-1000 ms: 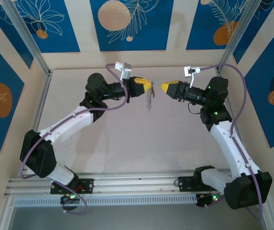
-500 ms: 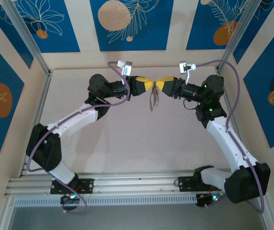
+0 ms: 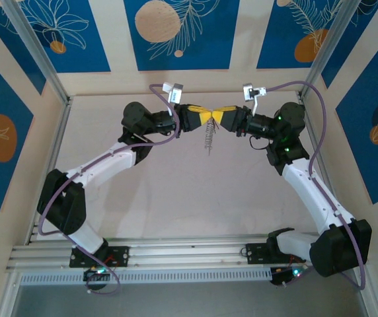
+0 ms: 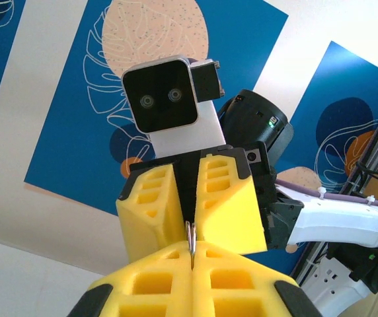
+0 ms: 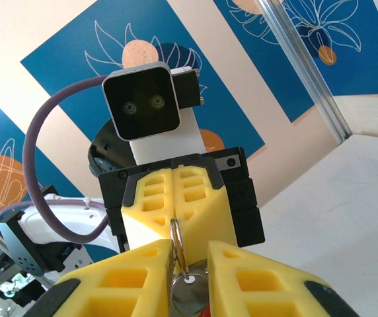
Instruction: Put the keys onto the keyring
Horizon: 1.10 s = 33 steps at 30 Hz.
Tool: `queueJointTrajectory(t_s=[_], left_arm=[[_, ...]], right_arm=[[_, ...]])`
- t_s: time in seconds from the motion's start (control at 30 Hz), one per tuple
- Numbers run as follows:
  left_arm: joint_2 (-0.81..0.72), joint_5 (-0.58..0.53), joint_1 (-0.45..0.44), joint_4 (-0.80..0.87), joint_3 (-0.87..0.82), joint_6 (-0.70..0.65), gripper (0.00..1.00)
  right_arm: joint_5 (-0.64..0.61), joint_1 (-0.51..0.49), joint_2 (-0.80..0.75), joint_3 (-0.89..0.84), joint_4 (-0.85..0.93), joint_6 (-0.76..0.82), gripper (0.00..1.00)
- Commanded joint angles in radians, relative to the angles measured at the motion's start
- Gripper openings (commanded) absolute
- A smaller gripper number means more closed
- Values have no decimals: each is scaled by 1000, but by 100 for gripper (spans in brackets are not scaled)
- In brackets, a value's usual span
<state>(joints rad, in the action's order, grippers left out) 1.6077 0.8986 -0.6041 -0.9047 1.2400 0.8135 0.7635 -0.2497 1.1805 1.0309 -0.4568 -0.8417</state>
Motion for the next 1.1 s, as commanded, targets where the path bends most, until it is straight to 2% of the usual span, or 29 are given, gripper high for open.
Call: queueJointTrajectory(t_s=[0.0, 0.2, 0.4, 0.67, 0.87, 1.07], left_arm=[[-3, 27, 7, -50, 35, 0, 0], [-5, 32, 6, -37, 35, -5, 0], [-10, 33, 6, -1, 41, -30, 0], [-48, 25, 9, 116, 44, -125, 31], [-65, 41, 21, 213, 63, -188, 38], [-97, 41, 49, 377, 90, -308, 45]], right_arm=[[-9, -6, -3, 29, -6, 14, 15], [-9, -8, -2, 35, 3, 20, 0], [-19, -4, -9, 37, 28, 40, 0], [-24, 4, -12, 62, 127, 106, 0], [-30, 9, -14, 92, 238, 181, 0], [-47, 7, -15, 143, 403, 300, 0]])
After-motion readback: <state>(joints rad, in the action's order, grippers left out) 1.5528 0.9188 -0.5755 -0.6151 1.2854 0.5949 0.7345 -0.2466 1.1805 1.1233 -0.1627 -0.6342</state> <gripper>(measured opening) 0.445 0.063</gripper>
